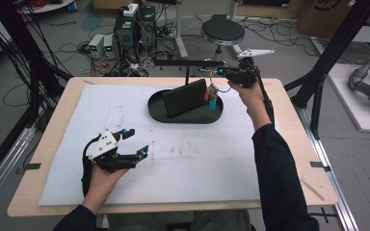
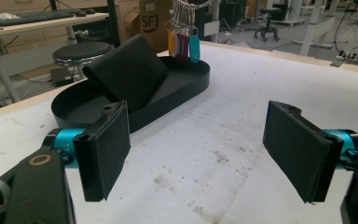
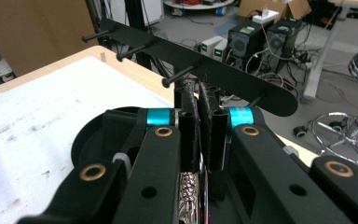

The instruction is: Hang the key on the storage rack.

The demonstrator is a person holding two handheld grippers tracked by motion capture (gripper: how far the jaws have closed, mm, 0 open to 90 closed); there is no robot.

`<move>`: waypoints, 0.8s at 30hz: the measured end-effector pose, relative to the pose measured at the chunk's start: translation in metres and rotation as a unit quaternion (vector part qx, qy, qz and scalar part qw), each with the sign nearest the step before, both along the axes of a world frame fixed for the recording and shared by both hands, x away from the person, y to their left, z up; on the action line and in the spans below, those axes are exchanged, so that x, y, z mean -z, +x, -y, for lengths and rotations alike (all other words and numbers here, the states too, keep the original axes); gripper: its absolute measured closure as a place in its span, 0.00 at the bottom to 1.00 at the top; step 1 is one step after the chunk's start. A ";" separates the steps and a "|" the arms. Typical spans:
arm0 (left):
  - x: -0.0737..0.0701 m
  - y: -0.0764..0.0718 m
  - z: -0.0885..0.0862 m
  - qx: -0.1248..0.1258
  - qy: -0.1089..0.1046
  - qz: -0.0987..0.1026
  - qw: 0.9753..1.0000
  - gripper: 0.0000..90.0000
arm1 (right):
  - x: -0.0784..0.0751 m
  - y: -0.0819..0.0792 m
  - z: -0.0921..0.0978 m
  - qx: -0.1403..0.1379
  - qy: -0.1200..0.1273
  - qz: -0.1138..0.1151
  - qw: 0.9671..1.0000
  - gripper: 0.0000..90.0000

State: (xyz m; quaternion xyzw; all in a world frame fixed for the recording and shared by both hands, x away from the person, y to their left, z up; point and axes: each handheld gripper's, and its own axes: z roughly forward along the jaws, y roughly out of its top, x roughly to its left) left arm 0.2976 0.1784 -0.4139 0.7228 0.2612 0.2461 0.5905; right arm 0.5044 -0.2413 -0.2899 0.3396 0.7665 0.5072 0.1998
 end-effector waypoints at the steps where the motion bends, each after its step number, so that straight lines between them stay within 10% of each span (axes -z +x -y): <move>1: 0.000 0.000 0.000 0.000 0.001 0.000 1.000 0.26 | 0.000 0.001 0.000 0.002 -0.001 -0.002 1.000 0.97; 24: 0.001 -0.004 -0.006 -0.007 -0.001 0.001 1.000 0.26 | 0.013 0.020 0.005 0.035 -0.011 -0.002 0.999 0.97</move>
